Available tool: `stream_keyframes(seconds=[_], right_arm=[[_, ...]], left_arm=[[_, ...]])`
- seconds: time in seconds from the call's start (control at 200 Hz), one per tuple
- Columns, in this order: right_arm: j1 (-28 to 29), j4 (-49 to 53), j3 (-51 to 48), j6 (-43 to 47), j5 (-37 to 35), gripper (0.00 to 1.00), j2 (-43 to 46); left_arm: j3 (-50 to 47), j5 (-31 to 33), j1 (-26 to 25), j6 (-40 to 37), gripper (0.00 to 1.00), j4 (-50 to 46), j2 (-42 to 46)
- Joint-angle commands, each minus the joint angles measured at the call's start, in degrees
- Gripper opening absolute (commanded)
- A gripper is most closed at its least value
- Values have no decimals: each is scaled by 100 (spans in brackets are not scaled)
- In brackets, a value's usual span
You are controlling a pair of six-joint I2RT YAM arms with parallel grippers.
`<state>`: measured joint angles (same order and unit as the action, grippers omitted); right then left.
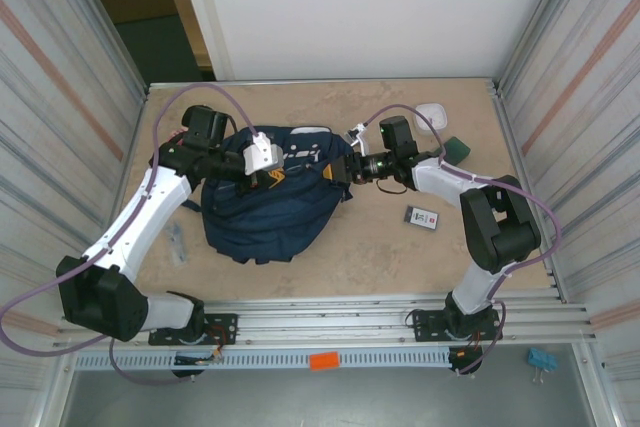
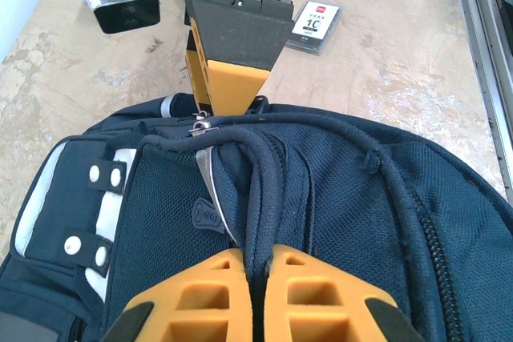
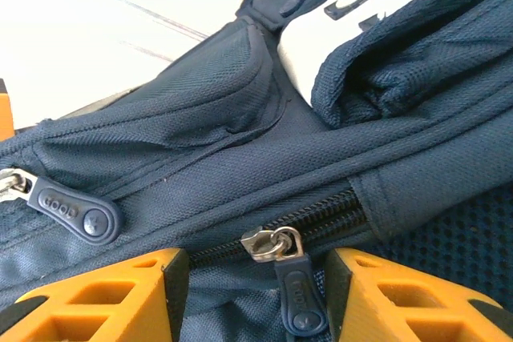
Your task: Pack the student bag
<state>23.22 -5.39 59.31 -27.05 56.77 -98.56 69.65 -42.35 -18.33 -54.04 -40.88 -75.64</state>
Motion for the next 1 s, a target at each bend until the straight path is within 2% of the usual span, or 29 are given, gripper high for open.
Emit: stream_keyframes(seconds=[0.0, 0.251, 0.296, 0.386, 0.506, 0.586, 0.762, 0.992], right_arm=[[42, -395, -71, -299, 325, 48, 48], [-9, -474, -87, -394, 365, 38, 45], [-20, -481, -78, -412, 372, 41, 19], [-48, -522, -62, -447, 266, 54, -77], [-46, -896, -26, -716, 334, 53, -254], [-11, -990, -22, -793, 355, 47, -315], [-31, -972, -180, -767, 291, 19, -154], [-37, -843, -254, -758, 148, 0, -41]], left_arm=[[84, -414, 22, -27, 0, 501, 176], [-166, -367, 21, 108, 0, 684, 301], [-188, -407, 19, 142, 0, 720, 319], [-254, -498, 22, 255, 0, 841, 357], [-333, -576, 22, 395, 0, 1006, 395], [-347, -574, 22, 435, 0, 1047, 410], [-456, -349, 21, 496, 0, 1211, 449], [-622, 75, 20, 573, 0, 1439, 485]])
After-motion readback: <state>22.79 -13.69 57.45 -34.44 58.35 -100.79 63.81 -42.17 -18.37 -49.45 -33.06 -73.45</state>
